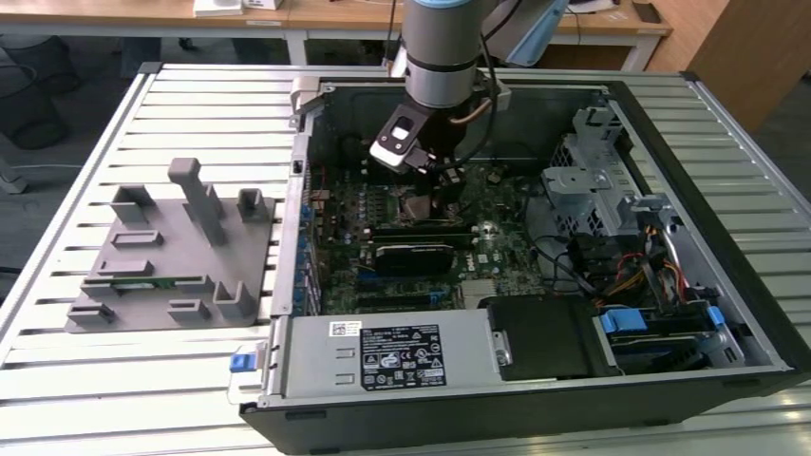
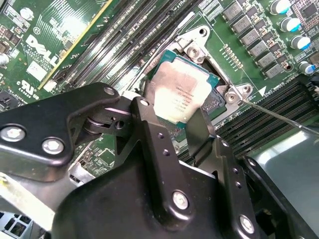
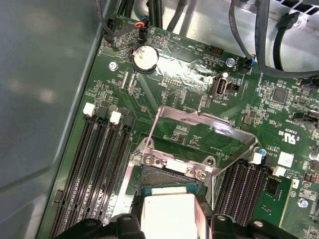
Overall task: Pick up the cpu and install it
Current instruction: 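Place the cpu into insertion slot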
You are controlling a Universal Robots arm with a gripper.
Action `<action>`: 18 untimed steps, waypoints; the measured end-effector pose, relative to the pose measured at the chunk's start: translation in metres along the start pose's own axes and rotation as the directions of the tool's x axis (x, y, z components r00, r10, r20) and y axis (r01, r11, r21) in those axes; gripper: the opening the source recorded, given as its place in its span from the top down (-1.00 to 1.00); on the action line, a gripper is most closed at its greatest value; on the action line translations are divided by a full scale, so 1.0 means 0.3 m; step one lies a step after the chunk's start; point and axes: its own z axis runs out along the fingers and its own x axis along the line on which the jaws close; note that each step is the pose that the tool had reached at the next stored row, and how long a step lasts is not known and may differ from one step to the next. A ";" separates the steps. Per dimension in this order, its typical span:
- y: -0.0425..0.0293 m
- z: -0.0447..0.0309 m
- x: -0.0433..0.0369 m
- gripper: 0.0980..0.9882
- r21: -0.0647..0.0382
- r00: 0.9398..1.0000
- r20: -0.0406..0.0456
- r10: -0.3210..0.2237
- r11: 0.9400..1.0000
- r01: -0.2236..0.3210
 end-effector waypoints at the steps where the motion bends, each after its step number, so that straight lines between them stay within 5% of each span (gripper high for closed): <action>1: -0.003 0.000 0.000 0.06 0.000 1.000 0.000 0.000 1.000 0.000; 18: -0.007 0.008 -0.007 -0.10 0.000 1.000 0.000 0.000 1.000 0.000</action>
